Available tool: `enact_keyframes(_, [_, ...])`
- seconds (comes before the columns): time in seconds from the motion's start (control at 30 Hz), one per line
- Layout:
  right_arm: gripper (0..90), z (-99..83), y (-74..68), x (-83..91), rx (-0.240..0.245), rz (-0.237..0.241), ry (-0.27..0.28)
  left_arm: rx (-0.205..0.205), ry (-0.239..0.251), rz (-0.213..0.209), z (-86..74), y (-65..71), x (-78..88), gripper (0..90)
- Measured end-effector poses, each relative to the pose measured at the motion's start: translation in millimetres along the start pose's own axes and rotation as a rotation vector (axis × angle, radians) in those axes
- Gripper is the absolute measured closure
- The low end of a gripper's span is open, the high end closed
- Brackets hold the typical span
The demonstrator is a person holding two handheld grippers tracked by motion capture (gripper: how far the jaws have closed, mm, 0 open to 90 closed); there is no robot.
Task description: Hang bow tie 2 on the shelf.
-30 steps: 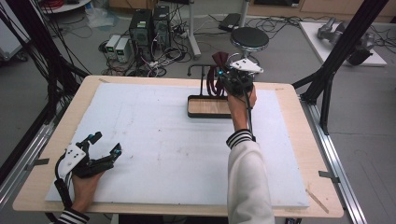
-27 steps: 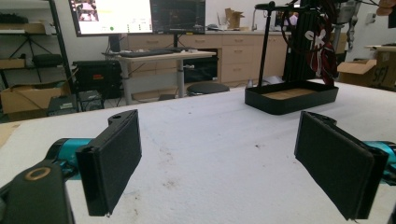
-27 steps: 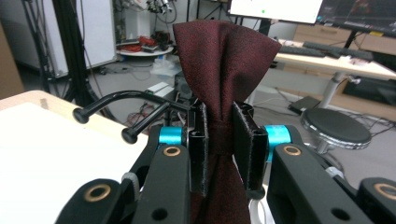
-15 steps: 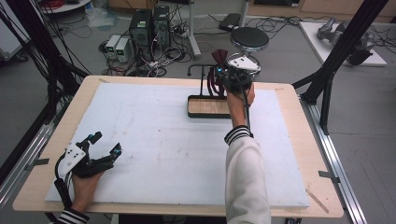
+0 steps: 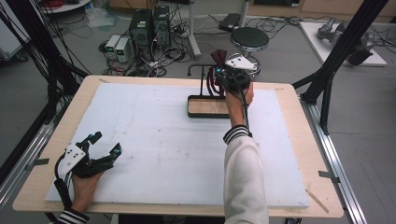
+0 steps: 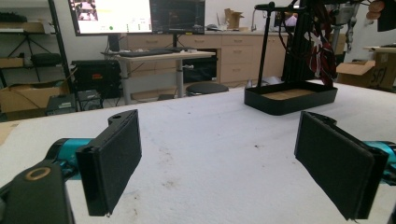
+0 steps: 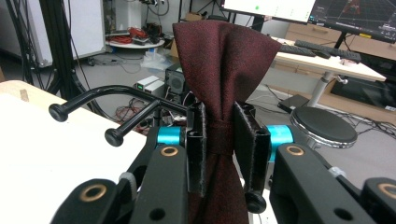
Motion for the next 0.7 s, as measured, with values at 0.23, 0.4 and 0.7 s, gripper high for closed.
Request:
enact_keyframes(0.23, [68.7,-0.2,0.8,0.0,0.003,-0.009,0.0,-0.001,0.0,0.0,0.0,0.1,0.0,15.2])
enact_keyframes(0.4, [63.5,0.8,4.6,1.7,-0.002,-0.026,0.003,-0.001,-0.001,0.0,0.0,0.1,0.0,15.1])
enact_keyframes(0.7, [36.5,3.7,6.9,7.2,-0.01,-0.024,0.0,-0.004,-0.002,0.0,0.0,0.2,-0.1,15.1])
Point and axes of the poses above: each handheld gripper's, and its own axes: x roughly backward along the jaws, z roughly out of its top, y roughly to its right, the point moved 7 cm from there along -x, roughly forward along the jaws, and after that the axes turned 10 degrees about -z, right-handed, at the moved point
